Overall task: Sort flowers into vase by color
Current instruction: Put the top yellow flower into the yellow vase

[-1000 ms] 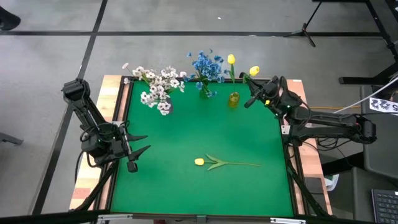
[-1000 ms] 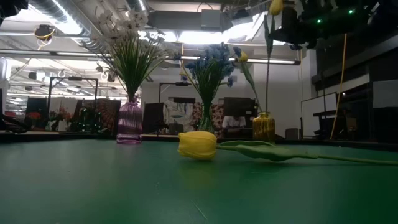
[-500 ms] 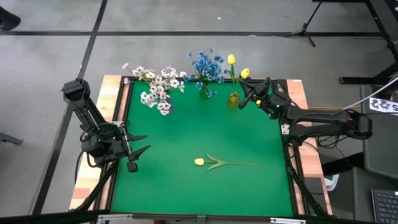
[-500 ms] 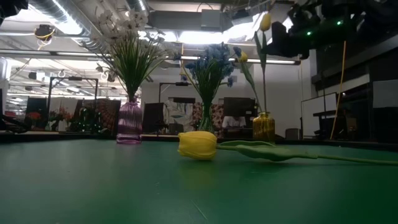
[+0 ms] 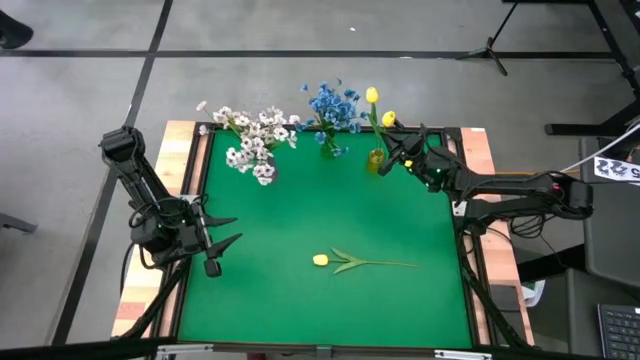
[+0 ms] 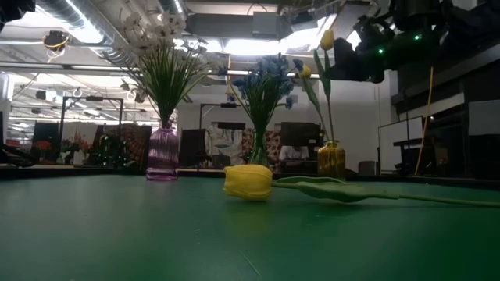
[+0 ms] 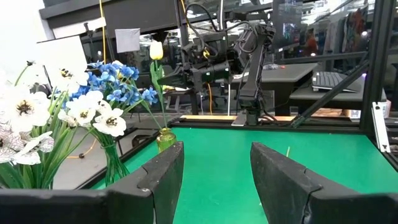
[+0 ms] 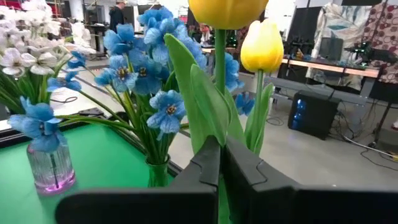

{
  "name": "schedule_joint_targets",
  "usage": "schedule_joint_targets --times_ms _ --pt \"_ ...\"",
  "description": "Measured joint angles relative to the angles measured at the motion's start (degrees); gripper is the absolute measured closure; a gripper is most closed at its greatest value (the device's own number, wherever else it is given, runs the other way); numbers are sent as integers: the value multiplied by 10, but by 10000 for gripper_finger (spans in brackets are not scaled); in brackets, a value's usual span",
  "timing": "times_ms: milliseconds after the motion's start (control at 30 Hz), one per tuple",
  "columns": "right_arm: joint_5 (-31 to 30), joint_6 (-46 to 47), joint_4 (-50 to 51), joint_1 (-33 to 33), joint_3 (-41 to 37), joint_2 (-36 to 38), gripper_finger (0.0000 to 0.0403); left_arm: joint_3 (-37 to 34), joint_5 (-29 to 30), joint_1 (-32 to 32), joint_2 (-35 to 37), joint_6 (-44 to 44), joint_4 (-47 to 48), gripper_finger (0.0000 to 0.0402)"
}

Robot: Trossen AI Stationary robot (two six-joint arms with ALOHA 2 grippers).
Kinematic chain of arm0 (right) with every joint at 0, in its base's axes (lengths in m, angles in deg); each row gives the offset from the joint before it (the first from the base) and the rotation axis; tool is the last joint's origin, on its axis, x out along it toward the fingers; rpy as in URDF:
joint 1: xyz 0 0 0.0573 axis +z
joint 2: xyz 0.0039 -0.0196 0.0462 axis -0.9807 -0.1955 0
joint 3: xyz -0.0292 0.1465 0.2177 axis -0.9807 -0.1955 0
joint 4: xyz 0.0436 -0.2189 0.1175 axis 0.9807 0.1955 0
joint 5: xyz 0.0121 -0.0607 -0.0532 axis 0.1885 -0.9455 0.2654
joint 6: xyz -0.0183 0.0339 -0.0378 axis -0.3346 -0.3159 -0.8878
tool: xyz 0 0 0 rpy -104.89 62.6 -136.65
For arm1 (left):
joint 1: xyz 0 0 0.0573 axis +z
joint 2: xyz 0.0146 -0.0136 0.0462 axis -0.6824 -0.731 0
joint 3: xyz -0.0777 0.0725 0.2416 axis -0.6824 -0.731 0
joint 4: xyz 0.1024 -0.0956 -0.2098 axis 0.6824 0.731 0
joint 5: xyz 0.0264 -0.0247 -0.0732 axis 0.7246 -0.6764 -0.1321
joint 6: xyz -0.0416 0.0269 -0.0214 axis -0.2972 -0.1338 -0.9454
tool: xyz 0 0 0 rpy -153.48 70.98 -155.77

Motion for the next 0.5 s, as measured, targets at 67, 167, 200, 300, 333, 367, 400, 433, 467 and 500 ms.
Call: schedule_joint_targets --times_ms 67,167,200,300,333,367,400,433,467,500 --pt "-7 0 4 0 0 -1 395 0 0 0 0 0 0 219" --pt "-21 13 16 0 0 -1 395 0 0 0 0 0 0 219" --pt "-23 17 24 0 0 -1 395 0 0 0 0 0 0 219" --pt "-26 23 38 0 0 -1 395 0 0 0 0 0 0 219" --pt "-27 23 42 0 1 0 395 0 0 0 0 -1 0 219" --pt "-28 24 47 0 1 -1 395 0 0 0 0 -1 0 219" --pt "-30 24 53 0 1 0 395 0 0 0 0 -1 0 219" --pt "-31 25 56 0 1 0 395 0 0 0 0 -1 0 219" --pt "-31 25 58 0 1 0 395 0 0 0 0 -1 0 219" --pt "-31 25 60 0 2 0 395 0 0 0 0 -1 0 219"
